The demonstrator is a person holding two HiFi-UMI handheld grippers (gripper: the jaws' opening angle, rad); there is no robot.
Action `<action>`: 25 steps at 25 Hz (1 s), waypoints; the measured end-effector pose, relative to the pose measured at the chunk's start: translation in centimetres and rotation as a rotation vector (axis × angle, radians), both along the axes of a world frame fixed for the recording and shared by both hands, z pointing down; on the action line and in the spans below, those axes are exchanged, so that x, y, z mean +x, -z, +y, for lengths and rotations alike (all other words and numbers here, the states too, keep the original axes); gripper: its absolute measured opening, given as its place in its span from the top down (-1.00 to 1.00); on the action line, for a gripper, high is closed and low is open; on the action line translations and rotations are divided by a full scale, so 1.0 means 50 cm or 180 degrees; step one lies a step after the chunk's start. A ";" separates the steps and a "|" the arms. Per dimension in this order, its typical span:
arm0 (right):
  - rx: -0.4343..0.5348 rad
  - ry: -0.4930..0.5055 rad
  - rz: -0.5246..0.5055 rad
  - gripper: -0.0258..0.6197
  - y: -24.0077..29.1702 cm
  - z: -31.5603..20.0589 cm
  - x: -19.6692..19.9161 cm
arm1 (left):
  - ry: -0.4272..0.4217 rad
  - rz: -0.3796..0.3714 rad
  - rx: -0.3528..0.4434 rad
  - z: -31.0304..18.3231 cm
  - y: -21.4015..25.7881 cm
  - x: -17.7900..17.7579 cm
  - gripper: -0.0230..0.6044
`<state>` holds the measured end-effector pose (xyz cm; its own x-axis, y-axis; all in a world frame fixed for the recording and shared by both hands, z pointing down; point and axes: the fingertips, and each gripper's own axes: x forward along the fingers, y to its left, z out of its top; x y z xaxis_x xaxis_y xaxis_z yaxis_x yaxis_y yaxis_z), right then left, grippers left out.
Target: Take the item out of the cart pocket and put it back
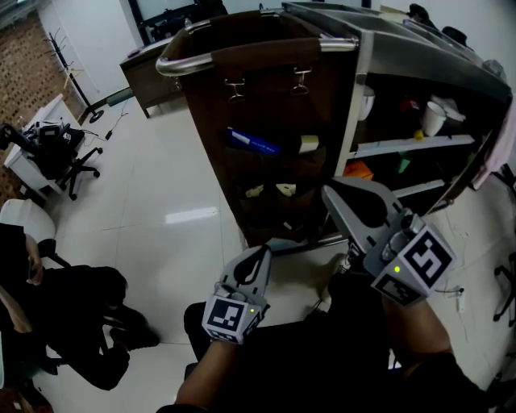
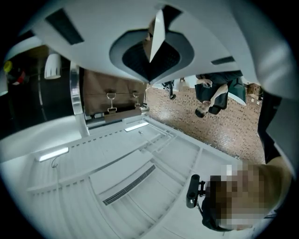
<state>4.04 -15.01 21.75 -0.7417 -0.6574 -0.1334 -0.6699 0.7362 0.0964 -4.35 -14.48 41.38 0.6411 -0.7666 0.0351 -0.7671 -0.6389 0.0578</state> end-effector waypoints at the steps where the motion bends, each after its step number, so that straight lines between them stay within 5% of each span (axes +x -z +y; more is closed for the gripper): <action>1: -0.0045 -0.0013 0.0007 0.91 -0.024 0.004 0.002 | 0.0001 0.0002 -0.0010 0.001 0.001 0.000 0.93; 10: -0.0916 0.0030 0.0022 0.91 -0.285 0.036 0.006 | -0.0017 -0.0004 -0.0003 0.000 -0.001 0.007 0.93; 25: -0.1182 -0.0067 0.0364 0.91 -0.423 0.027 -0.010 | -0.0060 -0.0033 -0.0012 0.008 -0.001 0.017 0.93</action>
